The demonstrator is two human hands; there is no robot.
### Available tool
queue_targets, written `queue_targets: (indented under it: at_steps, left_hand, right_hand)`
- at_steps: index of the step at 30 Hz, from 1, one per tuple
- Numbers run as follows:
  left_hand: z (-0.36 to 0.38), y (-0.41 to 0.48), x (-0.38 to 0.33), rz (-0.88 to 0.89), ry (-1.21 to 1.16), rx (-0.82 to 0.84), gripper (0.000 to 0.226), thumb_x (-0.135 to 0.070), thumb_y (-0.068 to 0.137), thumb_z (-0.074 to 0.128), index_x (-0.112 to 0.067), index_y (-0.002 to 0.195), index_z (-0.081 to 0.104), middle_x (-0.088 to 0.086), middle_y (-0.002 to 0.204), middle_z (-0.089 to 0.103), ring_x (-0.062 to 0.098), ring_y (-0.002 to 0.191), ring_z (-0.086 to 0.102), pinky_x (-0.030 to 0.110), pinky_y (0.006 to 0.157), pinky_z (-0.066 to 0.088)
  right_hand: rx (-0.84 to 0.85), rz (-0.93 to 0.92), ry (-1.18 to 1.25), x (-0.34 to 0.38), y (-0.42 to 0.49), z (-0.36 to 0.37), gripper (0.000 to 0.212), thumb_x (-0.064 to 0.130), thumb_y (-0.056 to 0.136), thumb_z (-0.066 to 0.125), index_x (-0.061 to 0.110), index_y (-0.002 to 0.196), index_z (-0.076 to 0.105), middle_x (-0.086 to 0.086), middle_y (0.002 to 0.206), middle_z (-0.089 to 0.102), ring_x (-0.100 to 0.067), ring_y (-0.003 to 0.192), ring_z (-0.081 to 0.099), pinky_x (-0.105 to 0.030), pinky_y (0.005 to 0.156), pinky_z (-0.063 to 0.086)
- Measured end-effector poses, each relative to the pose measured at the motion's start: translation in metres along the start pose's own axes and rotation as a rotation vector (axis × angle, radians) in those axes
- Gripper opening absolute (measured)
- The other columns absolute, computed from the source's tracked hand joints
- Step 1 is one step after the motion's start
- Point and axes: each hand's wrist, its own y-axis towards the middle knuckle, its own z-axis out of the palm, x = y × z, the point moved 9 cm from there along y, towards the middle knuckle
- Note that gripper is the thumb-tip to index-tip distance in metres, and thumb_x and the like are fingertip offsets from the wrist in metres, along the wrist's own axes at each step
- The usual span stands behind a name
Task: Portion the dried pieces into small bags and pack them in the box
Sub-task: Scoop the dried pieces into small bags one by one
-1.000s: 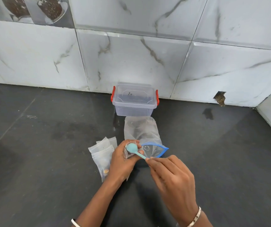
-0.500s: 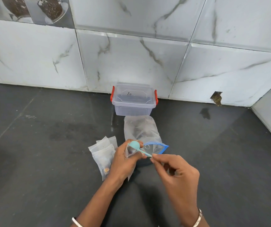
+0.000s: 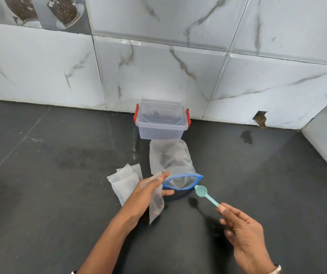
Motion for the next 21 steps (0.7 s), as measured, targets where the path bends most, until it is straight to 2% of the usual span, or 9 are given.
queue_targets:
  at_steps: [4, 6, 8, 11, 15, 17, 19, 21]
  left_hand:
    - [-0.003, -0.005, 0.000, -0.017, -0.122, 0.024, 0.038, -0.038, 0.106, 0.040, -0.030, 0.132, 0.067, -0.015, 0.140, 0.063, 0.023, 0.112, 0.072, 0.041, 0.109, 0.045]
    - [-0.001, -0.008, 0.002, -0.033, -0.205, 0.049, 0.040, -0.034, 0.107, 0.038, -0.023, 0.135, 0.064, -0.013, 0.140, 0.064, 0.027, 0.115, 0.071, 0.041, 0.108, 0.046]
    - [0.004, -0.011, 0.003, -0.051, -0.271, 0.090, 0.043, -0.032, 0.108, 0.035, -0.018, 0.138, 0.061, -0.009, 0.141, 0.064, 0.029, 0.120, 0.068, 0.044, 0.113, 0.042]
    - [0.011, -0.014, 0.003, -0.066, -0.328, 0.144, 0.045, -0.032, 0.108, 0.033, -0.013, 0.140, 0.059, -0.005, 0.142, 0.063, 0.028, 0.125, 0.065, 0.046, 0.118, 0.036]
    - [0.020, -0.020, 0.005, -0.069, -0.344, 0.186, 0.048, -0.034, 0.103, 0.036, -0.013, 0.140, 0.059, -0.003, 0.144, 0.062, 0.026, 0.128, 0.063, 0.047, 0.121, 0.033]
    - [0.023, -0.023, 0.008, -0.075, -0.340, 0.195, 0.050, -0.036, 0.101, 0.038, -0.014, 0.141, 0.058, -0.004, 0.144, 0.062, 0.024, 0.129, 0.062, 0.047, 0.121, 0.032]
    - [0.025, -0.026, 0.011, -0.080, -0.329, 0.199, 0.051, -0.037, 0.098, 0.041, -0.014, 0.140, 0.059, -0.004, 0.144, 0.062, 0.023, 0.130, 0.062, 0.046, 0.122, 0.032]
    - [0.026, -0.028, 0.014, -0.100, -0.330, 0.198, 0.053, -0.038, 0.096, 0.043, -0.012, 0.139, 0.059, -0.002, 0.142, 0.063, 0.023, 0.130, 0.062, 0.047, 0.122, 0.032]
  right_hand:
    - [-0.054, 0.037, -0.020, -0.022, 0.005, -0.014, 0.017, 0.006, 0.078, 0.077, 0.007, 0.095, 0.074, -0.008, 0.085, 0.077, -0.007, 0.057, 0.069, -0.018, 0.047, 0.039]
    - [-0.075, -0.019, -0.048, -0.022, 0.007, -0.014, 0.014, 0.005, 0.079, 0.077, 0.006, 0.092, 0.074, -0.008, 0.078, 0.076, -0.010, 0.059, 0.071, -0.021, 0.047, 0.041]
    - [-0.090, -0.130, -0.156, -0.015, 0.007, -0.009, 0.009, 0.006, 0.080, 0.077, 0.006, 0.088, 0.073, -0.010, 0.075, 0.076, -0.018, 0.061, 0.072, -0.024, 0.042, 0.045]
    - [-0.061, -0.245, -0.354, -0.005, 0.006, 0.008, 0.004, 0.008, 0.081, 0.077, 0.008, 0.081, 0.073, -0.008, 0.069, 0.074, -0.020, 0.056, 0.069, -0.029, 0.044, 0.049]
    - [-0.031, -0.234, -0.588, -0.002, 0.013, 0.021, 0.009, 0.017, 0.078, 0.078, 0.011, 0.077, 0.071, -0.004, 0.057, 0.070, -0.014, 0.047, 0.061, -0.030, 0.045, 0.053]
    - [-0.049, -0.281, -0.685, 0.006, 0.010, 0.026, 0.015, 0.024, 0.076, 0.079, 0.017, 0.076, 0.067, -0.001, 0.053, 0.068, -0.014, 0.048, 0.062, -0.036, 0.052, 0.057]
    - [-0.039, -0.398, -0.696, 0.020, -0.001, 0.035, 0.017, 0.029, 0.077, 0.079, 0.020, 0.074, 0.064, 0.001, 0.051, 0.065, -0.014, 0.049, 0.061, -0.039, 0.062, 0.057]
    - [0.055, -0.524, -0.608, 0.035, -0.019, 0.054, 0.017, 0.031, 0.081, 0.077, 0.021, 0.072, 0.067, 0.002, 0.052, 0.063, -0.012, 0.050, 0.056, -0.033, 0.063, 0.052]
